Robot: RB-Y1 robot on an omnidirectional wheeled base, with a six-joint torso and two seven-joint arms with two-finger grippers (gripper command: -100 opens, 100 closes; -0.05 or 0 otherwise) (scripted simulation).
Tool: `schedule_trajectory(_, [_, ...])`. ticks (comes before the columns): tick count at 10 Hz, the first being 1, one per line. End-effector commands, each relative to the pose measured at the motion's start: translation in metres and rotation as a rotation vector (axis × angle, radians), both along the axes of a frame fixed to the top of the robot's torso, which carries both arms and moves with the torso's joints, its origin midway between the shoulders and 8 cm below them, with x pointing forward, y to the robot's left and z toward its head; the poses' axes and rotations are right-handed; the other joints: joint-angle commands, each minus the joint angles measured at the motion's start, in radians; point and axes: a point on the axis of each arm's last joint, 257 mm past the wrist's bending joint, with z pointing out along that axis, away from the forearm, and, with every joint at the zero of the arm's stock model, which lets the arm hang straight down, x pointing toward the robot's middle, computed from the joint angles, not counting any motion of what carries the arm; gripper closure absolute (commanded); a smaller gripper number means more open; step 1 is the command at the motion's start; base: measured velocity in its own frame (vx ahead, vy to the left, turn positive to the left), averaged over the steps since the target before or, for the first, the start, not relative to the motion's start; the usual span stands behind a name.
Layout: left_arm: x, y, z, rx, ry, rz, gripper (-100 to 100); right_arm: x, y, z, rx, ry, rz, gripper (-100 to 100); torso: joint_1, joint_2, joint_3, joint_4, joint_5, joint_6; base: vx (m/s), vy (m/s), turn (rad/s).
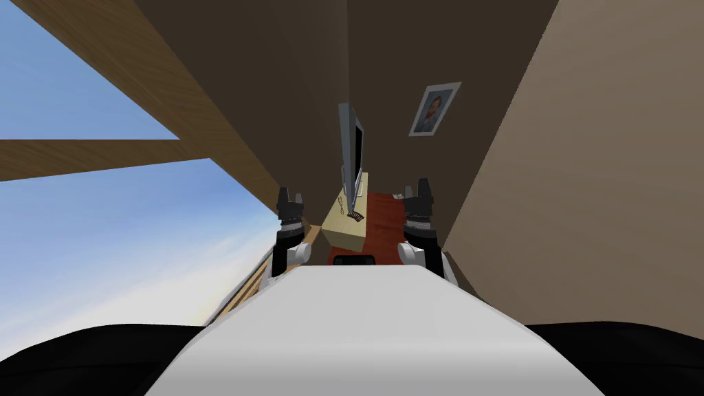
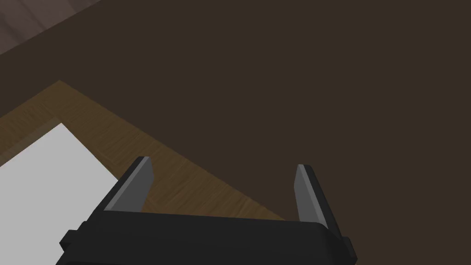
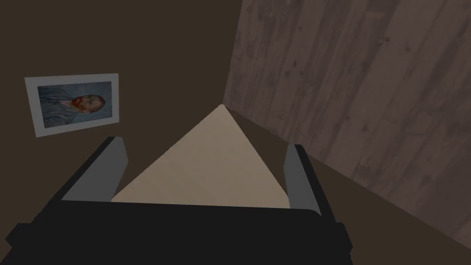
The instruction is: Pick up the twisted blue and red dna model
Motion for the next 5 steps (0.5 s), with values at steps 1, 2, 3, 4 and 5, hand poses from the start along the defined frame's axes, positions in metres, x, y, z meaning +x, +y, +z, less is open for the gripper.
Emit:
schedule_trajectory(1, [0.006, 0.002, -0.007, 0.017, 0.025, -0.008, -100, 0.000, 0.000, 0.000, 0.000, 0.000, 0.000, 0, 0.000, 0.000, 0.000, 0.000, 0.000, 0.000, -0.016, -0.022, -0.009])
schedule_trajectory(2, [0.011, 0.006, -0.014, 0.027, 0.049, -0.011, -100, 0.000, 0.000, 0.000, 0.000, 0.000, 0.000, 0, -0.001, 0.001, 0.000, 0.000, 0.000, 0.000, -0.036, -0.055, -0.011])
schedule_trajectory(3, [0.018, 0.012, -0.024, 0.035, 0.080, -0.012, -100, 0.000, 0.000, 0.000, 0.000, 0.000, 0.000, 0, -0.003, 0.002, 0.001, 0.000, -0.001, 0.000, -0.033, -0.065, -0.007])
schedule_trajectory(4, [0.027, 0.020, -0.035, 0.040, 0.115, -0.011, -100, 0.000, 0.000, 0.000, 0.000, 0.000, 0.000, 0, -0.004, 0.002, 0.001, 0.000, -0.001, 0.000, -0.052, -0.085, -0.015])
schedule_trajectory(5, [0.035, 0.030, -0.044, 0.042, 0.149, -0.007, -100, 0.000, 0.000, 0.000, 0.000, 0.000, 0.000, 0, -0.005, 0.003, 0.002, 0.001, -0.001, 0.000, -0.064, -0.113, -0.013])
